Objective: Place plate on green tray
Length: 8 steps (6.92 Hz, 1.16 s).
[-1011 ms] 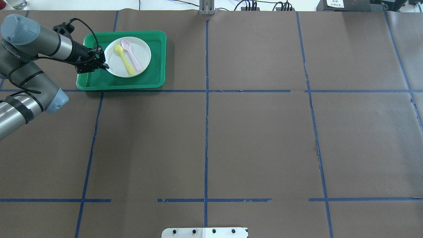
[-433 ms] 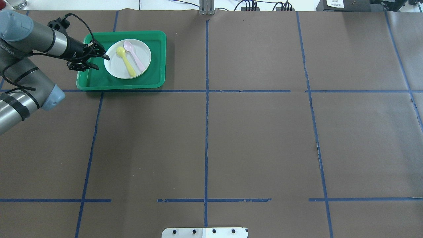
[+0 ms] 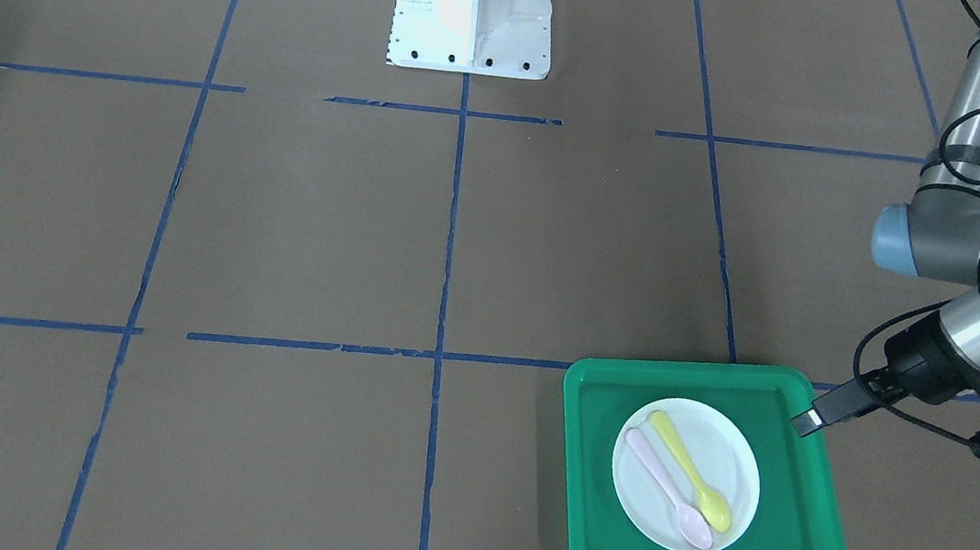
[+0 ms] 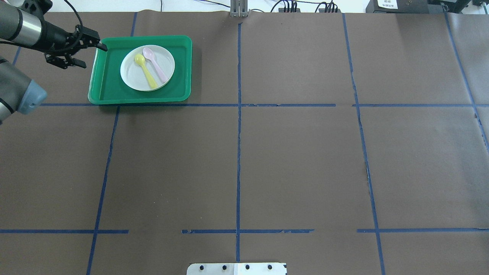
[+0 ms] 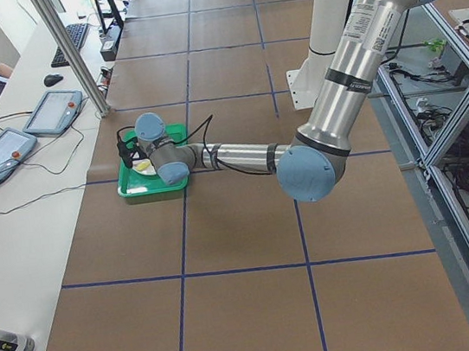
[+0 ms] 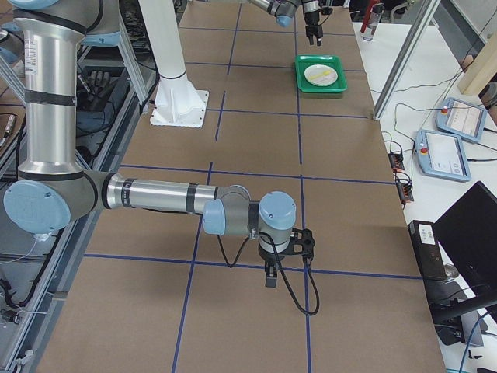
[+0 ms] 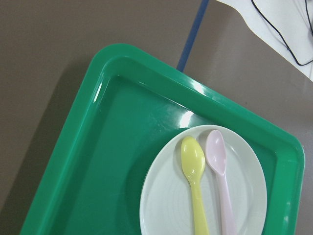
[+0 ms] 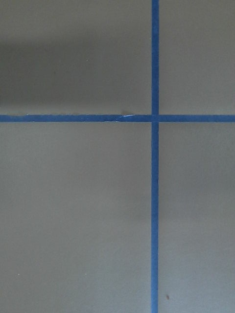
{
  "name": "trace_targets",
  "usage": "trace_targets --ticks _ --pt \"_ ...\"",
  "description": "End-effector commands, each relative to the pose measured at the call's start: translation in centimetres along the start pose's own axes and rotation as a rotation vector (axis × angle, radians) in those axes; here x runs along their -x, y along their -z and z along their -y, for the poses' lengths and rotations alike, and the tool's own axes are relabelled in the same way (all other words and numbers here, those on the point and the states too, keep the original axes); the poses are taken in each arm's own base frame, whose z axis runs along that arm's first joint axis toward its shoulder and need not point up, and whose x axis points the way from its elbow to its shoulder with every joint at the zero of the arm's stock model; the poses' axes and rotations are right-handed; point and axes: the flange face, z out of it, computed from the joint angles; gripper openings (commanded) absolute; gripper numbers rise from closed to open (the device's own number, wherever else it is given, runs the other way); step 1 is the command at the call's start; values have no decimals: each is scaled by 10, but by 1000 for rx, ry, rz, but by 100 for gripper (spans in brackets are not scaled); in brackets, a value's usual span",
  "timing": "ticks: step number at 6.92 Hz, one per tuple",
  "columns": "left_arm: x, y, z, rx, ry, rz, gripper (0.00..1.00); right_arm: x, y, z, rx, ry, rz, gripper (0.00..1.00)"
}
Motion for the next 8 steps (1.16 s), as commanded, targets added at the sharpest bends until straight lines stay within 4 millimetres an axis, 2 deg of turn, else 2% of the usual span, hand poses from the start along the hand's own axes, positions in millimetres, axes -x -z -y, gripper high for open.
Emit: trace_targets --ticks 1,2,3,5,6,7,8 --pt "-11 76 -7 -7 -160 44 100 0 0 0 1 -1 0 100" --pt "0 106 -21 -11 -318 78 100 0 0 0 1 -1 0 100" --pt "15 132 -22 -41 -474 130 100 0 0 0 0 0 0 100" --pt "39 148 -7 -38 -633 277 100 0 0 0 0 0 0 100" --pt "61 165 7 -26 -776 352 100 0 0 0 0 0 0 100" --pt "136 187 8 46 -870 422 100 0 0 0 0 0 0 100" --pt "189 201 5 63 -796 455 100 0 0 0 0 0 0 100"
